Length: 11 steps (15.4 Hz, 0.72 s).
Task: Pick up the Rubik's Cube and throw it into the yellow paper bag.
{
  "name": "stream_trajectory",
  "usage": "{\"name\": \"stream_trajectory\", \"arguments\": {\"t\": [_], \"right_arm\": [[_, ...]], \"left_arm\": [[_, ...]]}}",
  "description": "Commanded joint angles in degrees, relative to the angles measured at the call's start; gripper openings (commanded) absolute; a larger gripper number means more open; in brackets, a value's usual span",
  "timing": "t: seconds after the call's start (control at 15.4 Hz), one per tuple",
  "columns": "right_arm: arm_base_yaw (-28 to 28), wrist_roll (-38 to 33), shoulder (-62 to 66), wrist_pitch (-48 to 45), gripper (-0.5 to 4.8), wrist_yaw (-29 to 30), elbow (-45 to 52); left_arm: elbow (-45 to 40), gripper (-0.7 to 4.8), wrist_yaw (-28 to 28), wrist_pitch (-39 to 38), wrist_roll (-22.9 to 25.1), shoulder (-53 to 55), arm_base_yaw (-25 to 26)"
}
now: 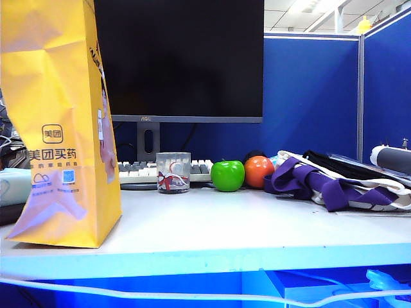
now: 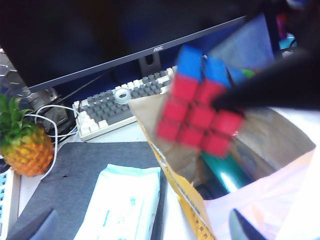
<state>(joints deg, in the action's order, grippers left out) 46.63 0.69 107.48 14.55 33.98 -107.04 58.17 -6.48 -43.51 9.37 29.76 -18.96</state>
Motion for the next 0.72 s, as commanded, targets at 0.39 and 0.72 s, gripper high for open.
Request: {"name": "stream_trajectory", "arguments": {"t": [0.39, 0.72], "right_arm": [[-1.3, -0.3, -0.3, -1.3, 4.79, -0.8, -0.4], [-1.9, -0.3, -0.7, -1.8, 4.79, -0.8, -0.4]], "left_arm": [[0.1, 4.79, 1.0, -0.2, -0.2, 0.0, 0.0], [0.1, 4.79, 1.5, -0.1, -0.3, 0.0, 0.0]]}}
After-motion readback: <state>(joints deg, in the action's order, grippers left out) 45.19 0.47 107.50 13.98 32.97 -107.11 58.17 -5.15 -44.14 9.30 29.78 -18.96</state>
